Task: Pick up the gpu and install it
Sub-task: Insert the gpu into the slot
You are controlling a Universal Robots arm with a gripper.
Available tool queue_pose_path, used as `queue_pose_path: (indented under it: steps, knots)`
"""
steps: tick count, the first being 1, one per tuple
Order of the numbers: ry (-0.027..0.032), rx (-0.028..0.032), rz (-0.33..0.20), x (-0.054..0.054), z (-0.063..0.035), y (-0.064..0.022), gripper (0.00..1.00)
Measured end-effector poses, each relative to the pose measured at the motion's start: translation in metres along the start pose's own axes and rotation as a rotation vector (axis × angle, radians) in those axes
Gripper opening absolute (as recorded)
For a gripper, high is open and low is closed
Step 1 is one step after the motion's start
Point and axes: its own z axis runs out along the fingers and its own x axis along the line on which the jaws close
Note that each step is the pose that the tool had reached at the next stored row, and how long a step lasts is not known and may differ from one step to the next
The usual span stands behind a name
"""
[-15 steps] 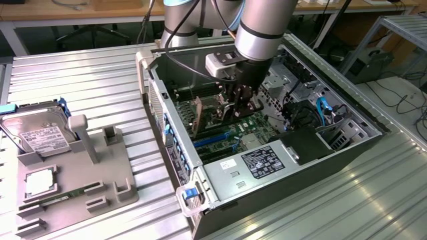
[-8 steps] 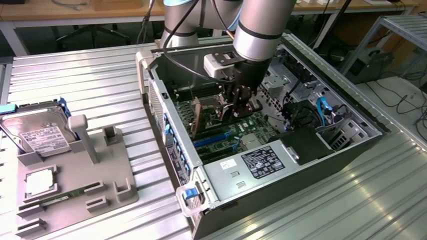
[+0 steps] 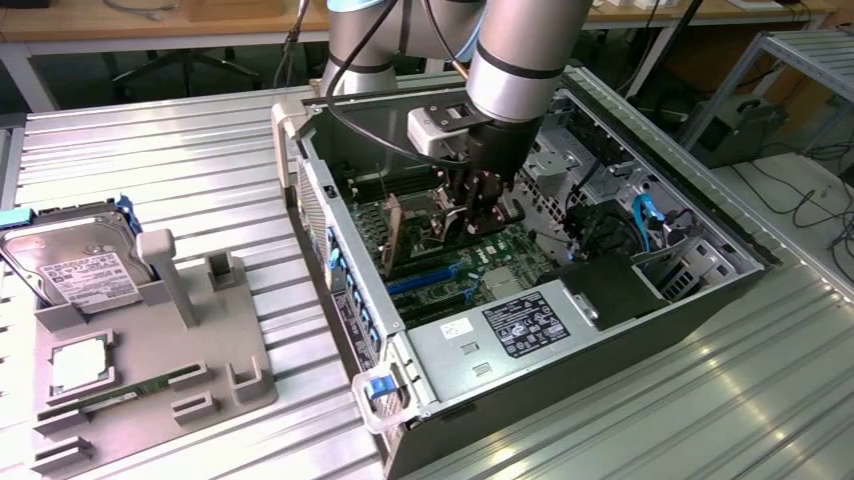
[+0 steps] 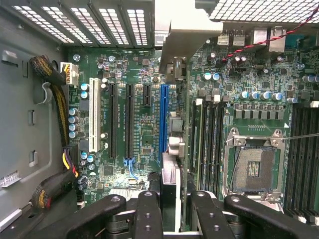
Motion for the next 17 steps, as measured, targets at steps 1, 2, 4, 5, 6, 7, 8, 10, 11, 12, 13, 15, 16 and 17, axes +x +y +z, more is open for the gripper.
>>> queue_pose_path:
  steps: [1, 2, 4, 5, 6, 7, 8, 10, 11, 12, 13, 15, 16, 17]
  knots:
    - [-0.0001, 0.0000, 0.000, 0.000, 0.0000, 0.0000, 0.28]
    - [0.0000, 0.0000, 0.000, 0.000, 0.0000, 0.0000, 0.28]
    - [0.0000, 0.0000, 0.000, 0.000, 0.0000, 0.0009, 0.28]
    - [0.0000, 0.0000, 0.000, 0.000, 0.0000, 0.0020, 0.28]
    - [-0.0005, 0.0000, 0.000, 0.000, 0.0000, 0.0035, 0.28]
    - [-0.0009, 0.0001, 0.000, 0.000, 0.0001, 0.0041, 0.28]
    - [-0.0010, 0.0002, -0.001, 0.000, 0.0003, 0.0044, 0.28]
    - [-0.0002, 0.0133, -0.001, 0.000, 0.0010, 0.0062, 0.28]
    - [-0.0002, 0.0228, -0.001, 0.000, 0.0015, 0.0079, 0.28]
    - [0.0000, 0.0297, -0.001, 0.000, 0.0020, 0.0092, 0.28]
    - [0.0003, 0.0354, -0.001, 0.000, 0.0023, 0.0112, 0.28]
    - [0.0005, 0.0353, -0.001, 0.000, 0.0024, 0.0124, 0.28]
    - [0.0003, 0.0354, -0.001, 0.000, 0.0026, 0.0125, 0.28]
    - [0.0004, 0.0354, -0.001, 0.001, 0.0027, 0.0127, 0.28]
